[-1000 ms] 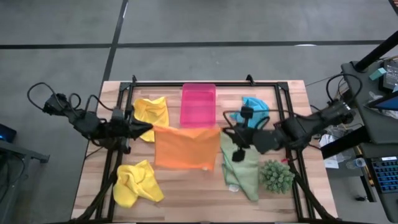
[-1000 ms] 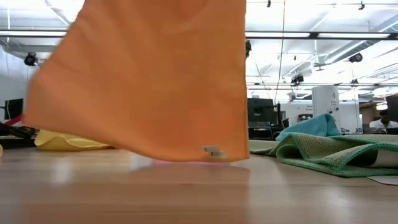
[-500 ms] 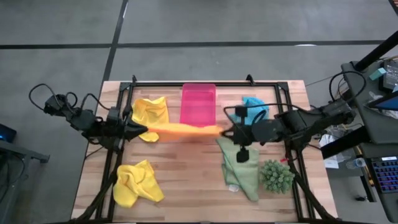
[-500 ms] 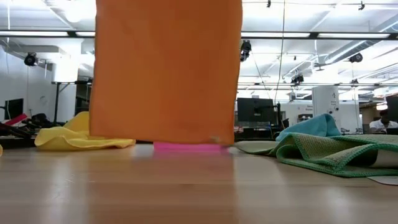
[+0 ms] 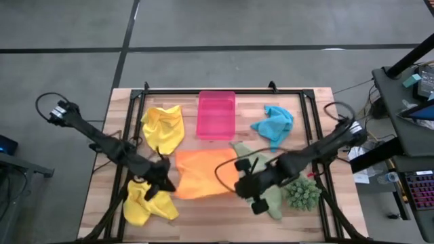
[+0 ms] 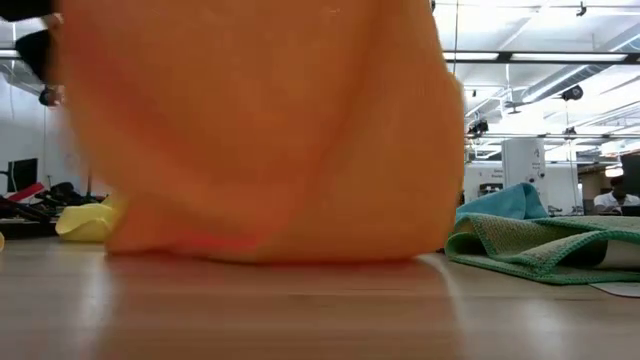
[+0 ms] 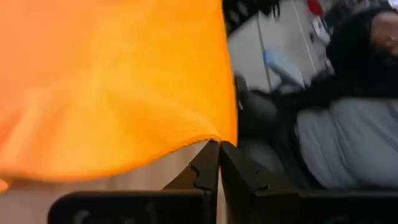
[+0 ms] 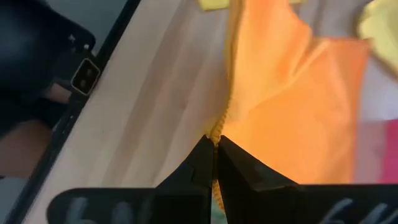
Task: Fold microfiber towels
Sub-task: Fold the orange towel
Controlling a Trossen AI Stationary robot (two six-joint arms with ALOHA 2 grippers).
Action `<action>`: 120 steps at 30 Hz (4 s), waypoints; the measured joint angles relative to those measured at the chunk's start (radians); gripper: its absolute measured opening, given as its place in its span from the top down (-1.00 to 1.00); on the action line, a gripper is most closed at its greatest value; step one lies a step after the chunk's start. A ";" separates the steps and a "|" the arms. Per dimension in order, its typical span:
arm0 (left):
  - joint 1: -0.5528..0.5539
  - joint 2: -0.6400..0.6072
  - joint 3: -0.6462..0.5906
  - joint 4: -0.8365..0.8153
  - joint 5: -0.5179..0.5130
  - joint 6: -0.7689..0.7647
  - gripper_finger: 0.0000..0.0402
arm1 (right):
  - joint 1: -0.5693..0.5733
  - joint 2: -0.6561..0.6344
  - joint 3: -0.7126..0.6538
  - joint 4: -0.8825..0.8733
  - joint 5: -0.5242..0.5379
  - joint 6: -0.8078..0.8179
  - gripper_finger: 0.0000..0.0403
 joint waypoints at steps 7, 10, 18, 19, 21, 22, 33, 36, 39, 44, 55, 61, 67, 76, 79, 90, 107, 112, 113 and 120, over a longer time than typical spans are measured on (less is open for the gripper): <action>-0.041 0.208 0.030 0.014 0.120 -0.053 1.00 | 0.023 0.112 0.000 0.022 -0.050 0.113 0.96; -0.042 0.268 0.032 0.049 0.163 -0.078 1.00 | 0.022 0.133 0.000 0.051 -0.147 0.158 0.92; -0.041 0.341 0.032 0.177 0.288 -0.083 1.00 | 0.024 0.161 0.000 0.076 -0.251 0.203 0.56; -0.041 0.339 0.032 0.172 0.292 -0.084 1.00 | 0.024 0.160 0.000 0.068 -0.251 0.203 0.51; -0.041 0.331 0.032 0.153 0.295 -0.099 1.00 | 0.021 0.157 0.000 0.062 -0.244 0.193 0.42; -0.041 0.326 0.032 0.152 0.296 -0.108 1.00 | 0.021 0.150 0.000 0.061 -0.220 0.184 0.38; -0.040 0.315 0.032 0.159 0.333 -0.135 0.63 | 0.001 0.137 -0.013 0.052 -0.084 0.108 0.29; -0.034 0.315 0.031 0.151 0.333 -0.135 0.38 | -0.004 0.137 -0.031 0.062 -0.083 0.096 0.32; -0.007 0.315 0.028 0.148 0.325 -0.107 0.16 | -0.005 0.137 -0.067 0.126 -0.066 0.083 0.35; 0.038 0.321 0.015 0.128 0.179 0.033 0.07 | -0.017 0.137 -0.172 0.288 0.044 0.081 0.44; 0.174 0.337 -0.011 0.020 -0.117 0.264 0.57 | -0.142 0.137 -0.404 0.525 0.152 0.104 0.94; 0.218 0.436 -0.024 0.016 -0.119 0.294 0.88 | -0.203 0.137 -0.497 0.618 0.150 0.102 0.96; 0.251 0.564 -0.018 0.039 -0.127 0.294 0.98 | -0.240 0.137 -0.537 0.625 0.148 0.103 0.96; 0.288 0.605 -0.019 0.038 -0.135 0.320 1.00 | -0.309 0.137 -0.571 0.623 0.148 0.102 0.96; 0.297 0.587 -0.020 0.028 -0.138 0.339 1.00 | -0.329 0.137 -0.575 0.625 0.149 0.100 0.96; 0.357 0.501 -0.035 -0.080 -0.199 0.380 1.00 | -0.386 0.137 -0.576 0.622 0.155 0.049 0.96; 0.300 0.248 -0.029 -0.094 -0.005 0.234 1.00 | -0.288 0.076 -0.502 0.569 0.149 0.045 0.96; 0.165 0.227 -0.017 -0.060 -0.019 0.106 1.00 | -0.172 0.063 -0.502 0.602 0.150 0.110 0.96; 0.135 0.232 -0.011 -0.053 -0.032 0.081 1.00 | -0.147 0.063 -0.502 0.615 0.151 0.124 0.96; -0.059 0.331 0.089 -0.052 -0.091 -0.045 1.00 | 0.009 0.070 -0.501 0.713 0.212 0.209 0.96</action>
